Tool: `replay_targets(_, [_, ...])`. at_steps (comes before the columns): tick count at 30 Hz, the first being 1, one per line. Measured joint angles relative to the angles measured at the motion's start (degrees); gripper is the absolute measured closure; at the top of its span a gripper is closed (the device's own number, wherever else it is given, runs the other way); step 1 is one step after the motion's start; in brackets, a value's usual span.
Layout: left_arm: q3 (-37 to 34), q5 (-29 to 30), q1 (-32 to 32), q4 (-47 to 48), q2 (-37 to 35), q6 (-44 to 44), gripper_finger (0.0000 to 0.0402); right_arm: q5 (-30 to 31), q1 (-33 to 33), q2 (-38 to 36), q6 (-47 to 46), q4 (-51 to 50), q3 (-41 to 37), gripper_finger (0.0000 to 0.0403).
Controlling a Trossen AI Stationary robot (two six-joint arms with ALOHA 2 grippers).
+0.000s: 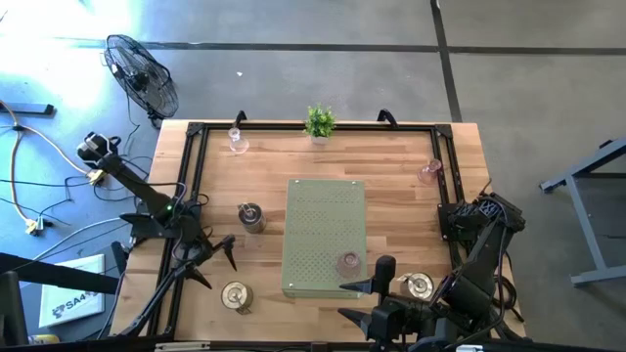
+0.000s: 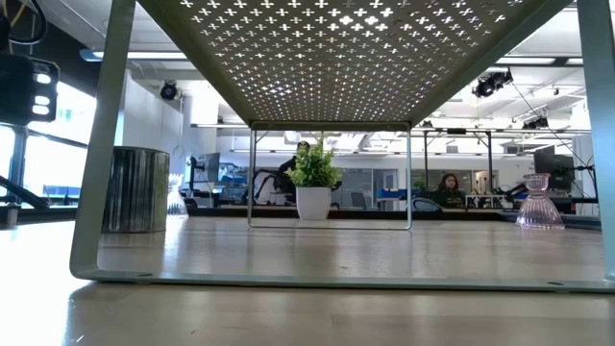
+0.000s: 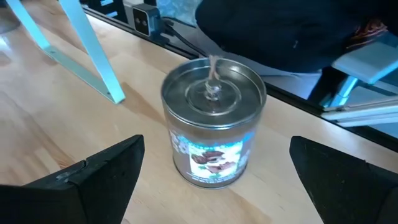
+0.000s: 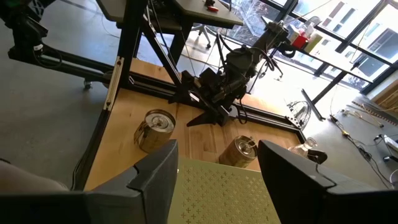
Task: Pick & Place candle stick holders
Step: Put the pink scented candle on the shelf aligned with the purple candle holder
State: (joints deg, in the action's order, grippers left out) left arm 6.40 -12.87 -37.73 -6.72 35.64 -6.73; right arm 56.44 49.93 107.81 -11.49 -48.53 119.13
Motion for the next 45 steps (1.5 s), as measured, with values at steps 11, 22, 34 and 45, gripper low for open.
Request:
replay_targets(11, [0.02, 1.26, -1.32, -7.17, 9.14, 1.64, 0.0007, -0.06, 0.00, 0.00, 2.52, 0.00, 0.00, 0.0187])
replay_targets(22, [0.04, 1.23, -1.29, -17.59, 18.78, 1.97, 0.0007, -0.26, 0.00, 0.00, 3.22, -0.03, 0.02, 0.0187])
replay_targets(34, [0.06, 1.02, -1.29, -25.25, 25.92, 2.45, 0.0007, -0.26, 0.00, 0.00, 4.49, -0.03, 0.02, 0.0187])
replay_targets(45, [0.08, -1.64, -1.29, -29.66, 28.80, 2.65, 0.0007, -0.26, 0.00, 0.00, 4.51, -0.03, 0.02, 0.0187])
